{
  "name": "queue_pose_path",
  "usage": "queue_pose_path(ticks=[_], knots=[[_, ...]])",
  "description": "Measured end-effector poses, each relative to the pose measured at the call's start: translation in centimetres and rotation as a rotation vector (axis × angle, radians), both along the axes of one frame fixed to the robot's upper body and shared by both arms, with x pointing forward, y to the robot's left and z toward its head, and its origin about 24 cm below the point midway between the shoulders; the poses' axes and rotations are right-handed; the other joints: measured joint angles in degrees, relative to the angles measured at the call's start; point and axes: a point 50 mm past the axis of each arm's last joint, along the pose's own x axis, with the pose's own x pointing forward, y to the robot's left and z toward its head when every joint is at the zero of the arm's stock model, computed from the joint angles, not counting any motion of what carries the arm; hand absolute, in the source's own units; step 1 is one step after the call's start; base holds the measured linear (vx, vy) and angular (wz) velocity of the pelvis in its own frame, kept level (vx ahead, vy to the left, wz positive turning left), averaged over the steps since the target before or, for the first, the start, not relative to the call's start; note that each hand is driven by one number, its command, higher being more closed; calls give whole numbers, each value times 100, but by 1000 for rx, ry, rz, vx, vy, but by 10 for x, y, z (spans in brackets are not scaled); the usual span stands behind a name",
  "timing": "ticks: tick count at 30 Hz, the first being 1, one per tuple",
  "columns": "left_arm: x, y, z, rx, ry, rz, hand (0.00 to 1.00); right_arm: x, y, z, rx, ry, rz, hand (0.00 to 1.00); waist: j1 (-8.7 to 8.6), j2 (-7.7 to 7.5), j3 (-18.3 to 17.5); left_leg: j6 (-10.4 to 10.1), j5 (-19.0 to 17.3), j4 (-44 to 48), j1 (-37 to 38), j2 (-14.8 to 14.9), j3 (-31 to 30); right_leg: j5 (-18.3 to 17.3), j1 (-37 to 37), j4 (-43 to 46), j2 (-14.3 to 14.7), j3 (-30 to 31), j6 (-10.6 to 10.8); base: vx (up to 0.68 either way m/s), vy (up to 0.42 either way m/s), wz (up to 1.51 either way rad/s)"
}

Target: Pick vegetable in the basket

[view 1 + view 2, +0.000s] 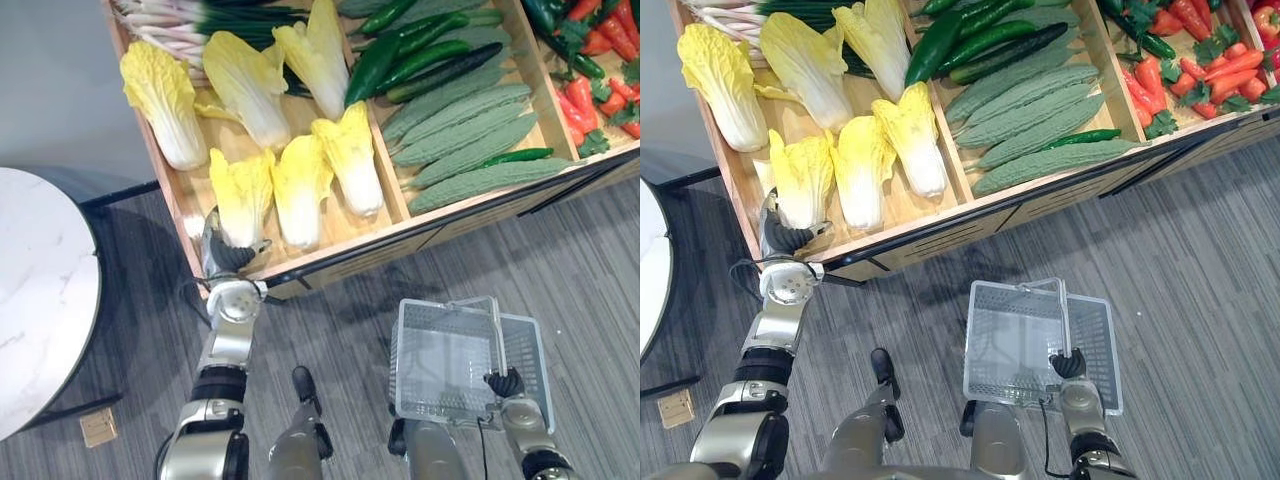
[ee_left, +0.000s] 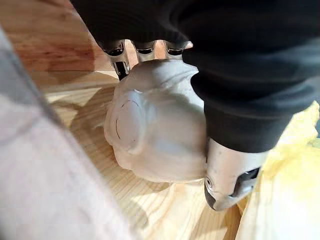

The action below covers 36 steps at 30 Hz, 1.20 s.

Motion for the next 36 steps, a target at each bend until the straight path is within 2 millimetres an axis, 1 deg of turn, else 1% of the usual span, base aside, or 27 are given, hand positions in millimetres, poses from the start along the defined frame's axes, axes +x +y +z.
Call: queue_pose_path(ticks=[3,6,14,16,18,21,27,31,33,36], knots=[[5,-2,6,42,0,-17,100,1,0,0,-1,-4,5,100,1,-28,15,15,11,0,-10,-4,57,51,-51,3,-6,59,-4,-11,3,-8],[8,-4,8,45,-2,-22,100,1,0,1,-2,-10,8,100,-8,-33,18,31,23,0,-30,-18,81,76,-97,5,-12,107,-4,3,6,-7],[8,-3,2,54,24,-28,100,1,1,1,-3,-12,13,100,-12,-49,26,46,34,1,6,-31,89,80,-75,9,-19,100,-10,6,1,0],[6,-4,-2,34,28,-21,100,1,1,1,-3,-11,13,100,-17,-49,27,46,34,1,23,-32,84,80,-55,9,-19,69,-10,45,1,1],[3,-10,-10,-53,20,-9,100,0,1,0,-1,-5,11,100,-17,-50,27,46,34,2,101,-30,61,80,39,7,-19,23,-10,49,1,5],[-4,-15,-19,-114,8,17,100,-1,2,-1,1,-4,11,100,-18,-53,26,46,33,1,208,-31,48,78,155,7,-20,-3,-12,42,2,5],[-19,-18,-23,-166,-61,102,100,-6,4,-4,3,6,3,100,-17,-65,19,58,74,0,220,-25,-99,52,252,19,-22,-128,-45,10,-4,11],[-23,-22,-10,-190,-147,142,100,-13,4,-10,-2,38,-17,100,-8,-74,9,51,98,-7,336,-17,-189,50,425,26,-23,-185,-41,7,6,12],[-25,-23,7,-189,-231,155,100,-17,5,-12,-2,48,-24,100,-9,-102,-10,39,112,-36,360,-9,-237,47,478,30,-22,-227,-39,-10,12,10],[-28,-23,18,-192,-299,184,100,-23,4,-15,-7,60,-33,100,-4,-132,-53,34,117,-38,382,-6,-246,47,509,31,-26,-248,-37,-3,5,2]])
